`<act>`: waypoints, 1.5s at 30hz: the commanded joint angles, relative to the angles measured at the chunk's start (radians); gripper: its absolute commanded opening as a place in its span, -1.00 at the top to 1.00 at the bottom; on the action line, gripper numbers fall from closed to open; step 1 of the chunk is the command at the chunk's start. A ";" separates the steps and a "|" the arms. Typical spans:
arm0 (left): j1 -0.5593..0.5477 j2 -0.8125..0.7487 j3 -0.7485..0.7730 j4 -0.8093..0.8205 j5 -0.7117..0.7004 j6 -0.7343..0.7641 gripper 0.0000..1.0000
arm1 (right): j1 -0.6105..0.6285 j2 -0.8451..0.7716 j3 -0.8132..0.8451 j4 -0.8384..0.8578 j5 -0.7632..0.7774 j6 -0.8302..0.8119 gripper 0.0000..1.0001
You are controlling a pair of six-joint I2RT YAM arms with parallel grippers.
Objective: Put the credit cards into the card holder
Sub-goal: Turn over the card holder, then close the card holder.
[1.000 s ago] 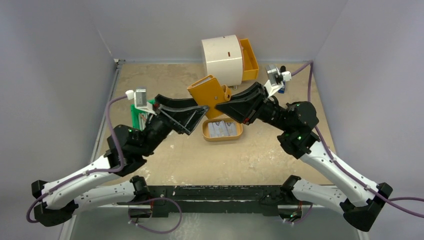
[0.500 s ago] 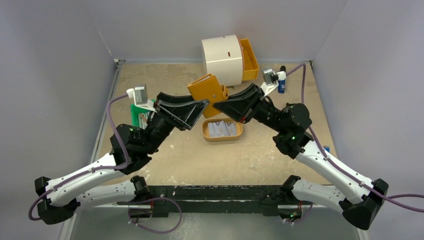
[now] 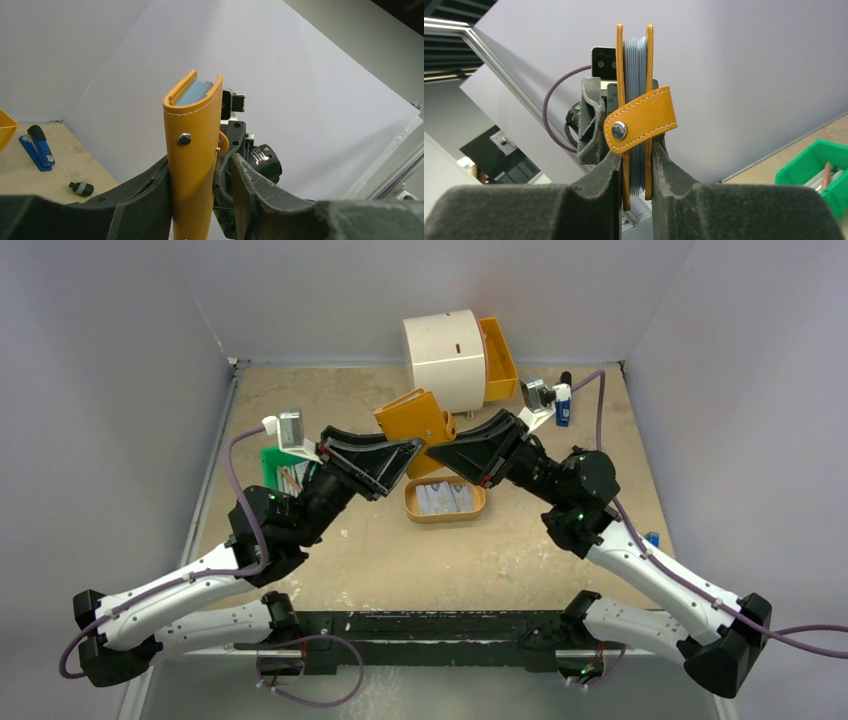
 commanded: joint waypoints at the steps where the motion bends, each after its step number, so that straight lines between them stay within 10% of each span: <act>1: 0.001 0.010 0.033 0.036 0.037 -0.008 0.26 | 0.002 0.006 -0.023 0.164 0.001 0.081 1.00; 13: 0.001 0.003 0.041 -0.024 0.007 0.012 1.00 | 0.002 -0.013 -0.011 0.103 -0.019 0.037 1.00; 16: 0.001 -0.030 0.044 -0.099 -0.064 0.029 1.00 | 0.001 -0.054 0.034 -0.087 -0.040 -0.085 -0.09; 21: 0.002 -0.133 0.048 -0.299 -0.250 0.084 1.00 | 0.002 -0.217 0.092 -0.553 0.182 -0.309 -0.97; 28: 0.001 -0.087 0.121 -0.646 -0.356 0.033 1.00 | 0.002 -0.265 0.233 -1.030 0.522 -0.454 -0.98; 36: 0.077 0.079 0.064 -0.513 -0.114 -0.073 1.00 | 0.002 -0.152 0.256 -1.180 0.762 -0.590 -0.94; 45: 0.277 0.075 -0.061 -0.262 0.286 -0.192 1.00 | 0.000 -0.241 0.164 -1.061 0.426 -0.545 -0.64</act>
